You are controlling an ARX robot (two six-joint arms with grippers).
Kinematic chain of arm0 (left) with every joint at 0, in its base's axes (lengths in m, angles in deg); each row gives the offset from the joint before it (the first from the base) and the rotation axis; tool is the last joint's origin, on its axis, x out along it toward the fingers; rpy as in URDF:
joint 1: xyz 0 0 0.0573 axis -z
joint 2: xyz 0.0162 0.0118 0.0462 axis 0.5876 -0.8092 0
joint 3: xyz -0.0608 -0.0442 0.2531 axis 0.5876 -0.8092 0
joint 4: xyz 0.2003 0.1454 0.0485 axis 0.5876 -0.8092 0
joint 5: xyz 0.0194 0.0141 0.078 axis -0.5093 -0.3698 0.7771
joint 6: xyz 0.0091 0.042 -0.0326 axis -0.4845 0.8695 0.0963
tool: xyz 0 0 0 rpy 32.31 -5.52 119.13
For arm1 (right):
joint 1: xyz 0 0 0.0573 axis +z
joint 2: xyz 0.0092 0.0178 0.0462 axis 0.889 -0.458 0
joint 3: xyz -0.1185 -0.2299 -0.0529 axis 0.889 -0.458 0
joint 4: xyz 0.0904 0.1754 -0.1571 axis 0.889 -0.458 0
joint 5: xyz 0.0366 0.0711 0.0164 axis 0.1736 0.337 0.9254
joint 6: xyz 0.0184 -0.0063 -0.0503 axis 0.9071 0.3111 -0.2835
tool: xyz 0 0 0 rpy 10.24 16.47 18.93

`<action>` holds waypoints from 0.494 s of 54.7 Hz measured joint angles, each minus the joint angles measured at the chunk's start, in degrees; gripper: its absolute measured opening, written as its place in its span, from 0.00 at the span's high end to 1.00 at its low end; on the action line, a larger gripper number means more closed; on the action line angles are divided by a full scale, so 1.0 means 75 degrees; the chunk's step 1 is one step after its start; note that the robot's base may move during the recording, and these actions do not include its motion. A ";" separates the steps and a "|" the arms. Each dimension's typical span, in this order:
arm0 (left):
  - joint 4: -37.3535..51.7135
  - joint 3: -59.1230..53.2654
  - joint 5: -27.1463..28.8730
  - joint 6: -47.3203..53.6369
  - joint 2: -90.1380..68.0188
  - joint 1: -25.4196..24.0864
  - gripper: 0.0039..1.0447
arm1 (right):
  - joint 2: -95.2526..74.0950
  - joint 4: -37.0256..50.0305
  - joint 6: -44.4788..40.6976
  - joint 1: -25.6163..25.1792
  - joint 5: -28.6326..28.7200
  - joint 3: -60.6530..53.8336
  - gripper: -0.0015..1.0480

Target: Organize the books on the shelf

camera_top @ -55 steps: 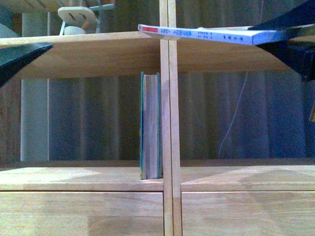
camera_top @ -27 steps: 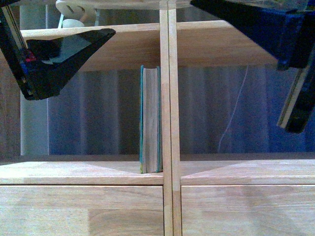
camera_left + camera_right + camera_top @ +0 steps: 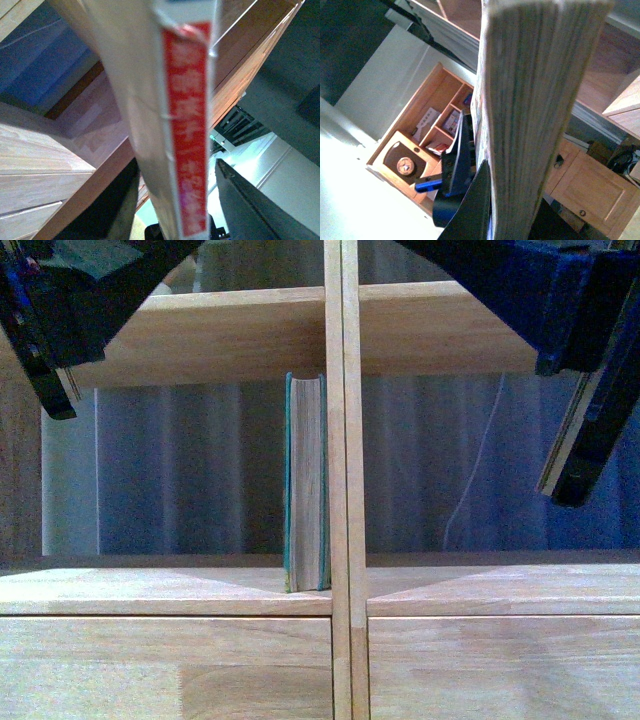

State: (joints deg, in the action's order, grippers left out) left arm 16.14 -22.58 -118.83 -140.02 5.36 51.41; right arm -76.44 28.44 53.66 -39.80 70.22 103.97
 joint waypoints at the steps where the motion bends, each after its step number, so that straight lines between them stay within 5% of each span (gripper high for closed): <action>1: 0.0020 0.0000 0.0015 -0.0009 0.0000 -0.0009 0.68 | 0.0000 0.0026 0.0000 0.0000 0.0009 -0.0006 0.92; 12: 0.0286 0.0000 0.0015 -0.0326 0.0000 -0.0093 0.92 | 0.0009 0.0283 0.0149 -0.0038 0.0017 -0.0035 0.66; 27: 0.0580 0.0009 0.0111 -0.0801 0.0128 -0.0452 0.94 | -0.0012 0.0408 0.0286 -0.0417 0.0117 -0.0160 0.32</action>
State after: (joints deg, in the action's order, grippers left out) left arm 20.49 -22.51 -118.00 -146.03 6.32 48.02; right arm -76.53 31.50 55.80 -42.93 71.09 102.77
